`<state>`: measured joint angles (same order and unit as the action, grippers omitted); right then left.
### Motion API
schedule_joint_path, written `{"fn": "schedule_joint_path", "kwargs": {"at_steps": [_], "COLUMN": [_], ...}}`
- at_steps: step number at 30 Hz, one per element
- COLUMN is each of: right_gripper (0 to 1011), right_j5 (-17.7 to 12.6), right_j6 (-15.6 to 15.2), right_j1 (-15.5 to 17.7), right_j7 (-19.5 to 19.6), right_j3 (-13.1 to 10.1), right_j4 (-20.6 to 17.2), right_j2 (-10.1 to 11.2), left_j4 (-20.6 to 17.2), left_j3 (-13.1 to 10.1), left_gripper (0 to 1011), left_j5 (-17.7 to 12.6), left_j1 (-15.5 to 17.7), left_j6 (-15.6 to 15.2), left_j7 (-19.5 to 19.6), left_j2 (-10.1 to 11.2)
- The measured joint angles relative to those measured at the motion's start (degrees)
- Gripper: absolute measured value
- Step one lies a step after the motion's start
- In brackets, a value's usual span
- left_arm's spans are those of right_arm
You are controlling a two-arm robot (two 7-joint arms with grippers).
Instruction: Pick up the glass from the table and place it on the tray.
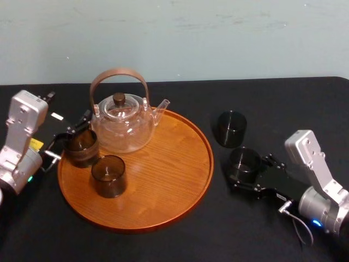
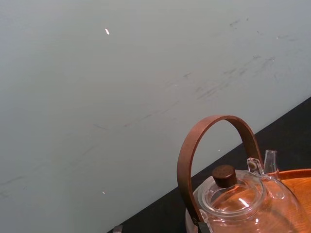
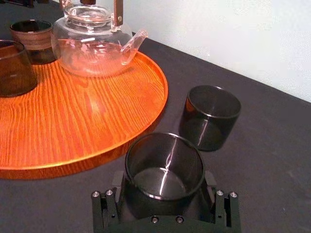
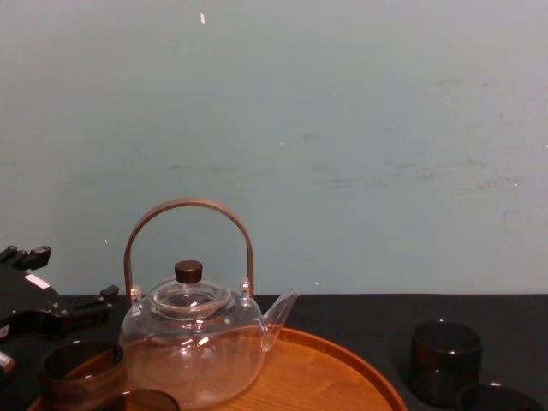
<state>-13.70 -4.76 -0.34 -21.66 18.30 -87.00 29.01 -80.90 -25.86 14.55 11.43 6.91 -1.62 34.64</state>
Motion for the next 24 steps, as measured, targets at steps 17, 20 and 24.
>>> {"fn": "schedule_joint_path", "kwargs": {"at_steps": [17,20,24], "right_gripper": [1004,982,916], "right_j5": [0.12,0.12,0.12], "right_j6": [0.05,0.06,0.08], "right_j1": [-2.14,-2.1,-2.04], "right_j7": [-1.23,-1.23,-1.23], "right_j3": [0.24,0.24,0.24], "right_j4": [2.53,2.47,2.38], "right_j2": [-1.8,-1.76,-1.71], "left_j4": [0.0,0.0,0.0], "left_j3": [0.0,0.0,0.0], "left_gripper": [1001,1001,1001], "left_j5": [0.0,0.0,0.0], "left_j1": [0.0,0.0,0.0], "left_j6": [0.0,0.0,0.0], "left_j7": [0.0,0.0,0.0], "left_j2": [0.0,0.0,0.0]}}
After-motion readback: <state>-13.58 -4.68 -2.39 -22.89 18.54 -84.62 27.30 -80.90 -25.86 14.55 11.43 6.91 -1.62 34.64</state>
